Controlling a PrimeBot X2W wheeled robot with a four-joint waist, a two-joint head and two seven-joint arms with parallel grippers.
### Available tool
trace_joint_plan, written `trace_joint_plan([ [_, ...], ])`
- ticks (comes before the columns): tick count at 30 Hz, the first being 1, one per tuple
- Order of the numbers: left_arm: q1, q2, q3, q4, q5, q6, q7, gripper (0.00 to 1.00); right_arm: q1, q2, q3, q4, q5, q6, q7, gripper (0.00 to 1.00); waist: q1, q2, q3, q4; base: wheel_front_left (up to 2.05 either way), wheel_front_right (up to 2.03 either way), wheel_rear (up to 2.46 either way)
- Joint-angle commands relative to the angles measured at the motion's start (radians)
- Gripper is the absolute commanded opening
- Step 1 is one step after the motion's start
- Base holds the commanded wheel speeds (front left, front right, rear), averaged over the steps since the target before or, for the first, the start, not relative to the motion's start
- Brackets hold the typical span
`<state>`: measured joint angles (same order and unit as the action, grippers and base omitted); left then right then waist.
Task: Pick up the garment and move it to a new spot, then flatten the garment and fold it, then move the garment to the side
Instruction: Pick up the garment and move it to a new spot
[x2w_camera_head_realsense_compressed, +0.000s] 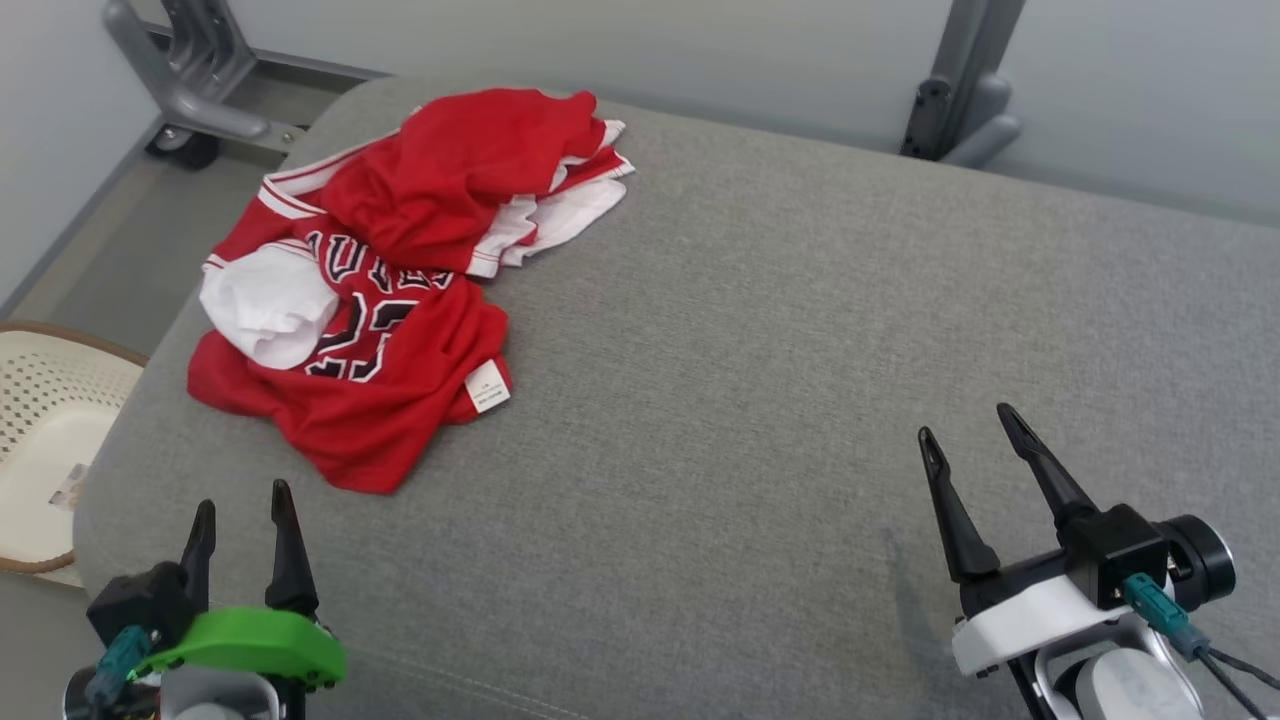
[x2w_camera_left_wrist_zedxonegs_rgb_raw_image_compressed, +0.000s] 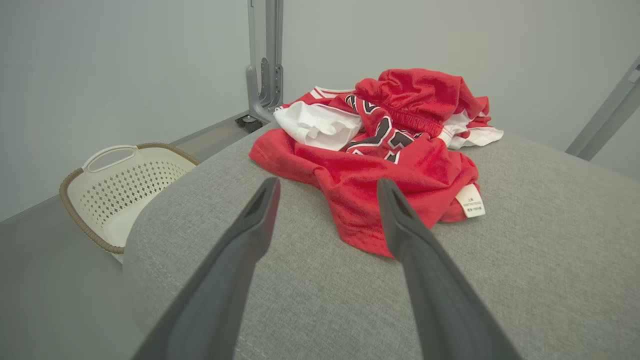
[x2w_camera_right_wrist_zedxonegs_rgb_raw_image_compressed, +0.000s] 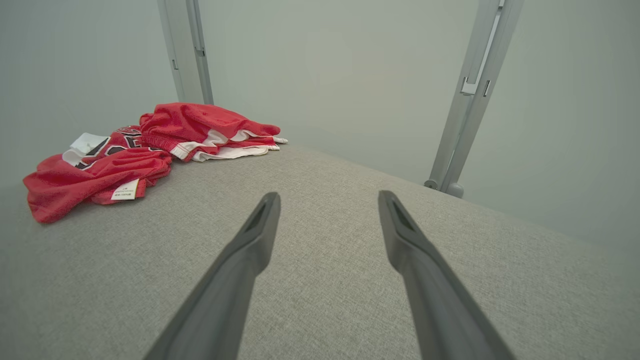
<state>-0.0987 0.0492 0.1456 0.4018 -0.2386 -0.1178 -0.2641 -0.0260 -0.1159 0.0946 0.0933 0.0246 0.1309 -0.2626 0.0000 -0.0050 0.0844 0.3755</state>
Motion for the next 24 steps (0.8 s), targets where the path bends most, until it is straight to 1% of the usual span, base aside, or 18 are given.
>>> trace_joint_plan([
  [1,-0.063,0.002,0.001,0.054,-0.010,0.007,0.000,1.00,-0.025,-0.014,0.001,-0.006,0.002,0.000,-0.003,1.00,0.0000,0.0050,0.118,-0.103,0.00,0.00,0.00],
  [2,-0.095,0.003,0.002,0.090,-0.020,0.009,0.006,1.00,-0.031,-0.016,-0.003,-0.007,0.004,0.000,-0.003,1.00,0.0000,0.0050,0.133,-0.114,0.00,0.00,0.00],
  [8,-0.248,0.051,0.030,0.250,-0.050,0.020,0.041,1.00,-0.070,-0.009,-0.008,-0.011,0.010,0.000,-0.003,1.00,0.0000,0.0050,0.202,-0.190,0.00,0.00,0.00],
  [14,-0.336,0.104,0.053,0.409,-0.071,0.040,0.113,1.00,-0.078,0.006,-0.011,-0.001,0.017,0.000,-0.003,1.00,0.0000,0.0050,0.207,-0.234,0.00,0.00,0.00],
  [16,-0.352,0.113,0.054,0.458,-0.083,0.033,0.132,0.98,-0.078,0.011,-0.014,0.002,0.017,0.000,-0.003,1.00,0.0000,0.0050,0.200,-0.243,0.00,0.00,0.00],
  [17,-0.359,0.119,0.054,0.477,-0.089,0.027,0.138,0.00,-0.078,0.014,-0.014,0.003,0.019,0.000,-0.003,1.00,0.0000,0.0050,0.196,-0.247,0.00,0.00,0.00],
  [20,-0.365,0.138,0.036,0.512,-0.087,0.011,0.120,0.00,-0.073,0.022,-0.020,0.003,0.023,0.000,-0.003,1.00,0.0000,0.0050,0.181,-0.256,0.00,0.00,0.00],
  [24,-0.360,0.145,0.027,0.529,-0.099,0.001,0.075,0.00,-0.056,0.029,-0.030,0.009,0.026,0.000,-0.003,1.00,0.0000,0.0050,0.156,-0.256,0.00,0.00,0.00],
])
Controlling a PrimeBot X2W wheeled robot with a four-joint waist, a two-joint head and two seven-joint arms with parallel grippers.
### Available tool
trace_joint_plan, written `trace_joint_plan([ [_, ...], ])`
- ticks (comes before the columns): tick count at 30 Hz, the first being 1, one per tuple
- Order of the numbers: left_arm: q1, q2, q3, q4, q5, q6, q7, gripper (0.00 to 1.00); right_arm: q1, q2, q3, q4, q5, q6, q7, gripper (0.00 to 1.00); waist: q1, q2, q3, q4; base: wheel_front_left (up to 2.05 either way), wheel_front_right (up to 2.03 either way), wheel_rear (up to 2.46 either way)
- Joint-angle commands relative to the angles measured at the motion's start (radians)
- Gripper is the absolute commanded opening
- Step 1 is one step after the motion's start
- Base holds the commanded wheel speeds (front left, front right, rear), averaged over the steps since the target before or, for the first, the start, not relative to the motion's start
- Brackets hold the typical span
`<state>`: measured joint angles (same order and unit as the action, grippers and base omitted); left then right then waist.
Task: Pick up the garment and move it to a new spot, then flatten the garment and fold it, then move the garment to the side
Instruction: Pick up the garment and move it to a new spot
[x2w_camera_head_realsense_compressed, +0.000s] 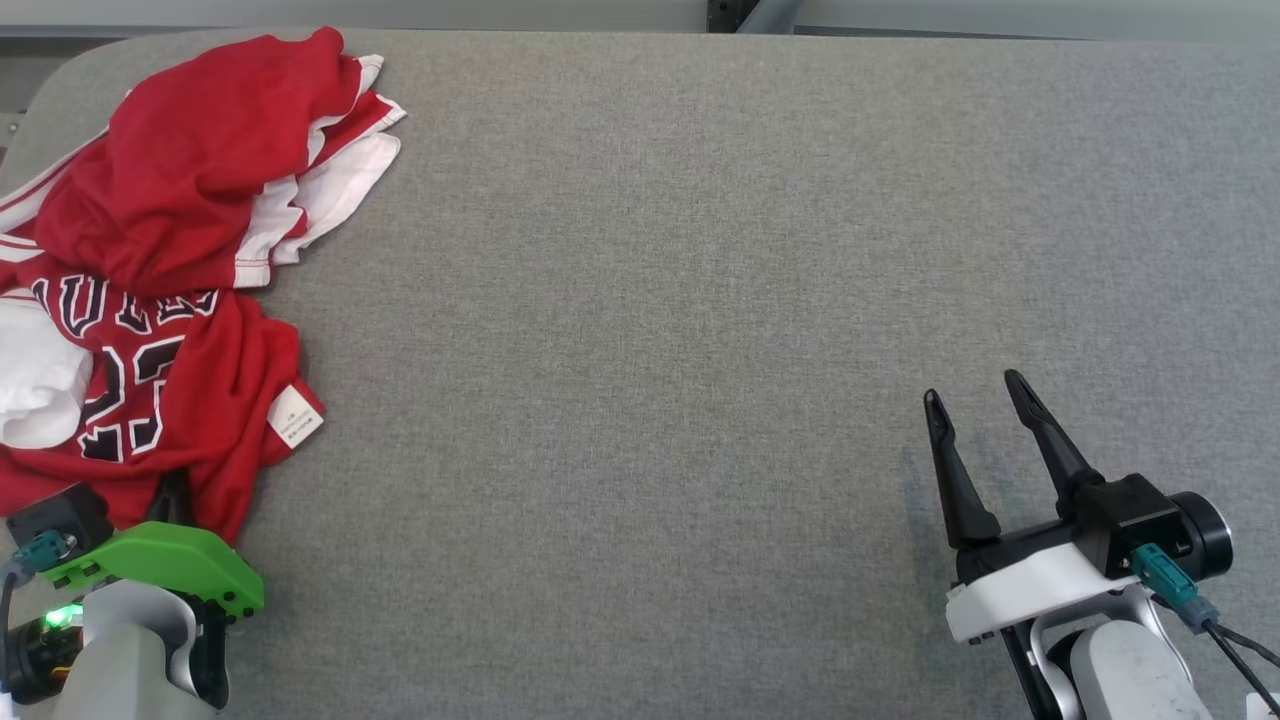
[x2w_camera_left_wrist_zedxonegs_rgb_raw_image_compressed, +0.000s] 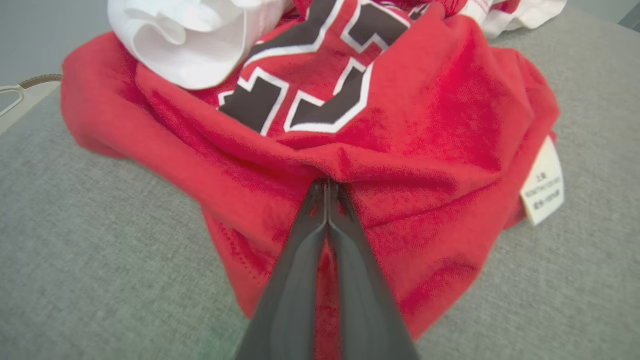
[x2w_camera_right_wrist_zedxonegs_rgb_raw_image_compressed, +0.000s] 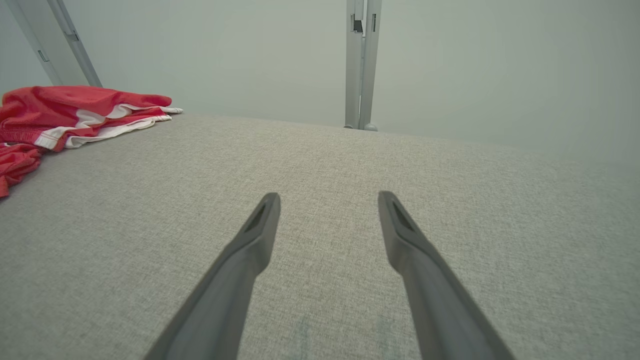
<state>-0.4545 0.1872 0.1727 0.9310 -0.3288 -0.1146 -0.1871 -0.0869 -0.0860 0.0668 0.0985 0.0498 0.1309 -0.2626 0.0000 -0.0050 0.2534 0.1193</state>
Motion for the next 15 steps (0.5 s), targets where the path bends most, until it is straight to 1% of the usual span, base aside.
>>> trace_joint_plan([
  [1,-0.001,0.004,-0.003,-0.002,-0.010,-0.005,-0.011,0.00,0.010,0.001,-0.004,0.005,0.001,0.000,-0.003,1.00,0.0000,0.0050,-0.020,0.001,0.00,0.00,0.00],
  [5,0.011,-0.010,-0.036,-0.032,-0.019,-0.013,-0.030,0.00,0.025,0.008,-0.010,0.009,0.003,0.000,-0.003,1.00,0.0000,0.0050,-0.042,0.012,0.00,0.00,0.00],
  [9,0.022,-0.037,-0.086,-0.107,-0.044,-0.017,-0.033,0.00,0.037,0.016,-0.010,0.011,0.007,0.000,-0.003,1.00,0.0000,0.0050,-0.061,0.019,0.00,0.00,0.00],
  [12,0.041,-0.074,-0.162,-0.230,-0.136,-0.017,-0.009,0.00,0.040,0.019,-0.006,0.013,0.010,0.000,-0.003,1.00,0.0000,0.0050,-0.075,0.016,0.00,0.00,0.00],
  [15,0.077,-0.082,-0.244,-0.386,-0.236,-0.017,0.040,0.00,0.041,0.023,-0.003,0.013,0.015,0.000,-0.003,1.00,0.0000,0.0050,-0.088,0.005,0.00,0.00,0.00],
])
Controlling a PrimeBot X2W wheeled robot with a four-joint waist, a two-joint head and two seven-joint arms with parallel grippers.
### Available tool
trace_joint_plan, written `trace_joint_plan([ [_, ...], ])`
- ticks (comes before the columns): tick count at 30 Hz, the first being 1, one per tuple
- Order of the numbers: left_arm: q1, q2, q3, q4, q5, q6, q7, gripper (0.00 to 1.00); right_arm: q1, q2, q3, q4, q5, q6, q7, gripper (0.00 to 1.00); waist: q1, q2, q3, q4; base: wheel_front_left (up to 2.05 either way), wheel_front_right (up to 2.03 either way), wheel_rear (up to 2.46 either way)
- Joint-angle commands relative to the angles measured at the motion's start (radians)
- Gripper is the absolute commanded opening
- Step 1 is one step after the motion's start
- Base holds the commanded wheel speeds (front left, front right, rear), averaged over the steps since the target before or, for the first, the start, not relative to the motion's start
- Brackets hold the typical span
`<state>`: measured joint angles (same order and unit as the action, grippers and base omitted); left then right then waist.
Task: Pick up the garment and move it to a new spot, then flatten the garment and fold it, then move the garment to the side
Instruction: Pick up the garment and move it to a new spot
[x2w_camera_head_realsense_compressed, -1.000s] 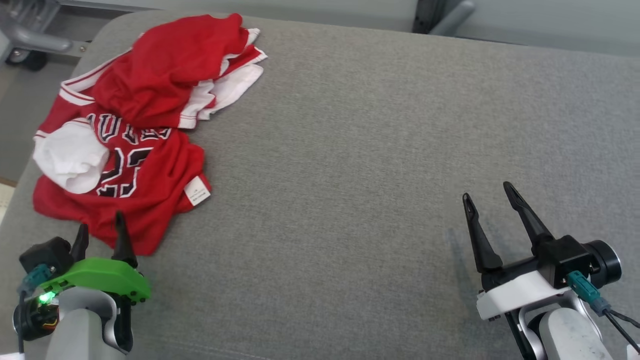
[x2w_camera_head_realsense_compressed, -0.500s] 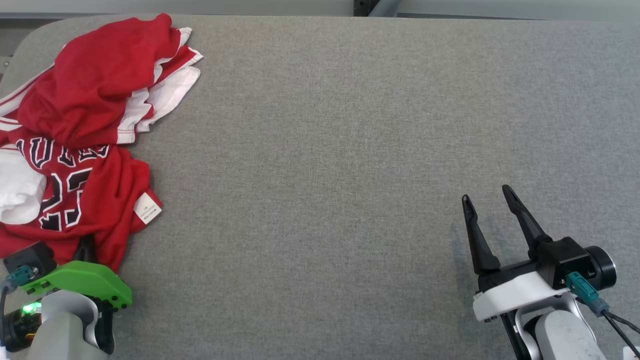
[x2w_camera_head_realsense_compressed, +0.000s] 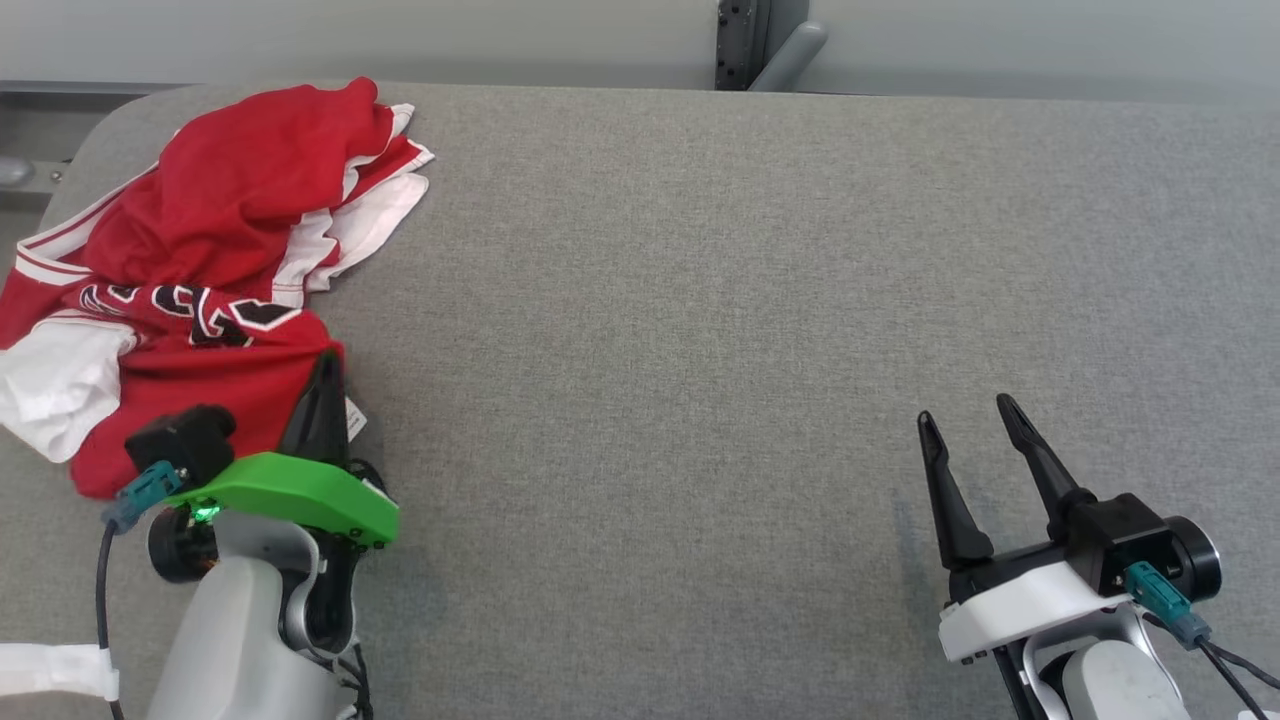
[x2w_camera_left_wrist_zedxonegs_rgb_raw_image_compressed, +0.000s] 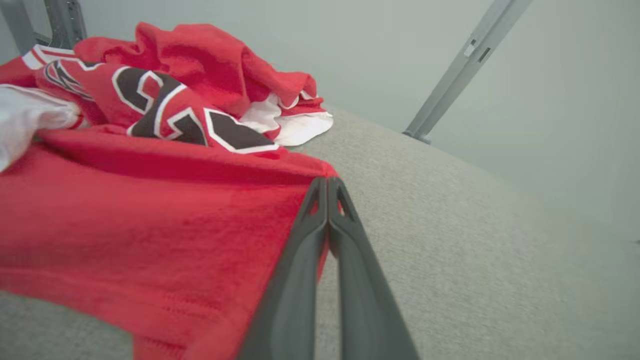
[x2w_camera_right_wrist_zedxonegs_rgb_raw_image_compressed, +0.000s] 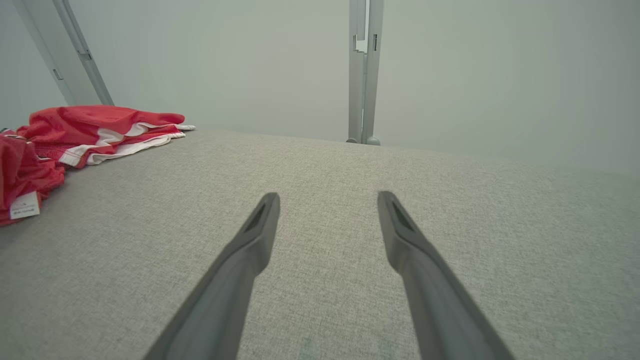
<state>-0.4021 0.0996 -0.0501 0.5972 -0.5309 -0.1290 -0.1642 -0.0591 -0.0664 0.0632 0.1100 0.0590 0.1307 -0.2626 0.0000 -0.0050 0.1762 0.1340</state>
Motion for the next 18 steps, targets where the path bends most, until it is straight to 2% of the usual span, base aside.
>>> trace_joint_plan([
  [1,0.033,0.001,-0.049,-0.104,-0.062,-0.003,0.035,0.00,0.013,0.005,-0.001,0.002,0.008,0.000,-0.003,1.00,0.0000,0.0050,-0.014,-0.014,0.00,0.00,0.00],
  [6,0.075,-0.015,-0.174,-0.342,-0.154,-0.003,0.118,0.00,0.016,0.009,0.003,0.011,0.020,0.000,-0.003,1.00,0.0000,0.0050,-0.033,-0.057,0.00,0.00,0.00],
  [11,0.081,-0.031,-0.254,-0.474,-0.194,-0.003,0.170,0.00,0.015,0.012,0.011,0.013,0.026,0.000,-0.003,1.00,0.0000,0.0050,-0.039,-0.109,0.00,0.00,0.00],
  [18,-0.007,-0.047,-0.431,-0.588,-0.262,0.017,0.217,0.00,0.002,0.015,0.005,0.015,0.036,0.000,-0.003,1.00,0.0000,0.0050,-0.029,-0.199,0.00,0.00,0.00],
])
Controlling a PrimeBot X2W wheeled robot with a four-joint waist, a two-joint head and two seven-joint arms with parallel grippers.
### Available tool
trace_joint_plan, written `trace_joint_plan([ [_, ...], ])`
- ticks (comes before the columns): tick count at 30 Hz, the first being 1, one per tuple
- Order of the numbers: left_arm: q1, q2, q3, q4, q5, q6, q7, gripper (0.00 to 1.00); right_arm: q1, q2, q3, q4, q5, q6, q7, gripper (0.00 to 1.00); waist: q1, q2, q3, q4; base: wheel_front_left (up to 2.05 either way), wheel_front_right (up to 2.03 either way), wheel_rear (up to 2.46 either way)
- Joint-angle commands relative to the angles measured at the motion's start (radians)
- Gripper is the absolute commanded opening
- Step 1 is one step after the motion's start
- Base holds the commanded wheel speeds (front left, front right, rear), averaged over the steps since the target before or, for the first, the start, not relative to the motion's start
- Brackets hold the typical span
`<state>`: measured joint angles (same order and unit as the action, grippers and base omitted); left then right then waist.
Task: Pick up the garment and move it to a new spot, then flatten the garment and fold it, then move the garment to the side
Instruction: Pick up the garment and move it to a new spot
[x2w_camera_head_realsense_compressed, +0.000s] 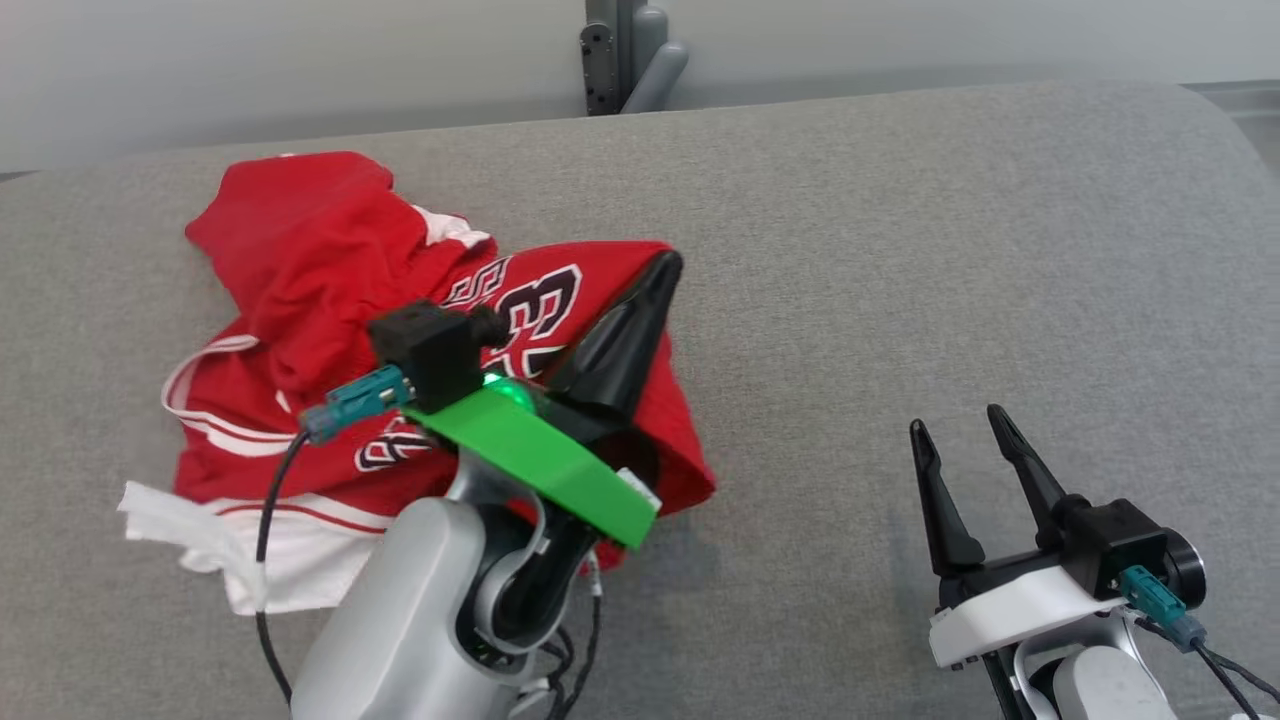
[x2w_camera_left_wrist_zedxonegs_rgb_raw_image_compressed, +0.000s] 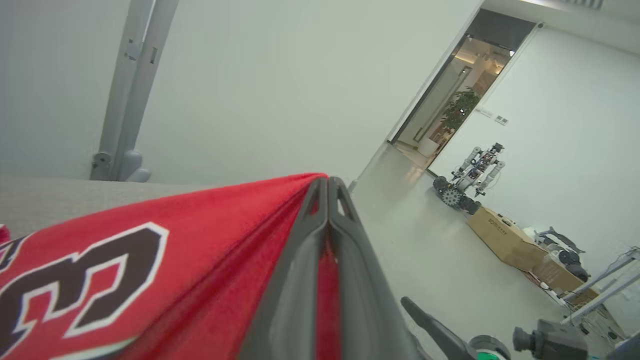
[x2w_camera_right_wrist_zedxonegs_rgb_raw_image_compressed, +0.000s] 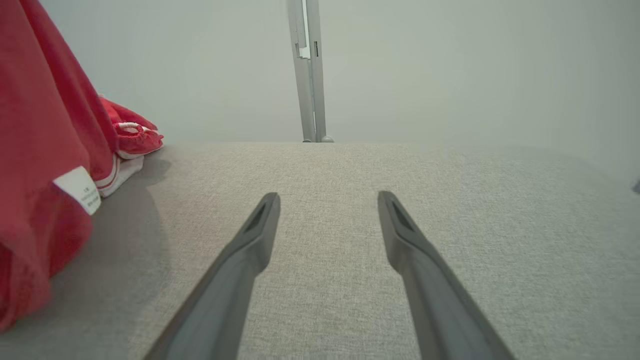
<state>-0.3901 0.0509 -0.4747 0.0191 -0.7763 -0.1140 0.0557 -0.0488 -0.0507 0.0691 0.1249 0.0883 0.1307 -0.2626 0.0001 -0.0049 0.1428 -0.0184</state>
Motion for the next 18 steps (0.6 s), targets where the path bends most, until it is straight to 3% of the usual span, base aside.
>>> trace_joint_plan([
  [1,-0.041,0.000,-0.042,-0.021,-0.046,0.011,-0.012,0.00,-0.013,-0.001,0.001,-0.001,0.013,0.000,-0.003,1.00,-0.0001,0.0049,0.007,-0.061,0.00,0.00,0.00],
  [10,-0.315,0.000,-0.291,-0.009,-0.232,0.132,-0.209,0.00,-0.033,-0.001,0.021,0.006,0.071,0.000,-0.003,1.00,-0.0001,0.0049,0.027,-0.194,0.00,0.00,0.00],
  [15,-0.416,0.002,-0.393,0.131,-0.227,0.182,-0.281,0.00,-0.035,-0.001,0.019,0.013,0.087,0.000,-0.003,1.00,-0.0001,0.0049,0.040,-0.246,0.00,0.00,0.00],
  [18,-0.404,0.002,-0.429,0.248,-0.237,0.186,-0.298,0.00,-0.036,-0.001,0.018,0.012,0.097,0.000,-0.003,1.00,-0.0001,0.0049,0.047,-0.267,0.00,0.00,0.00],
])
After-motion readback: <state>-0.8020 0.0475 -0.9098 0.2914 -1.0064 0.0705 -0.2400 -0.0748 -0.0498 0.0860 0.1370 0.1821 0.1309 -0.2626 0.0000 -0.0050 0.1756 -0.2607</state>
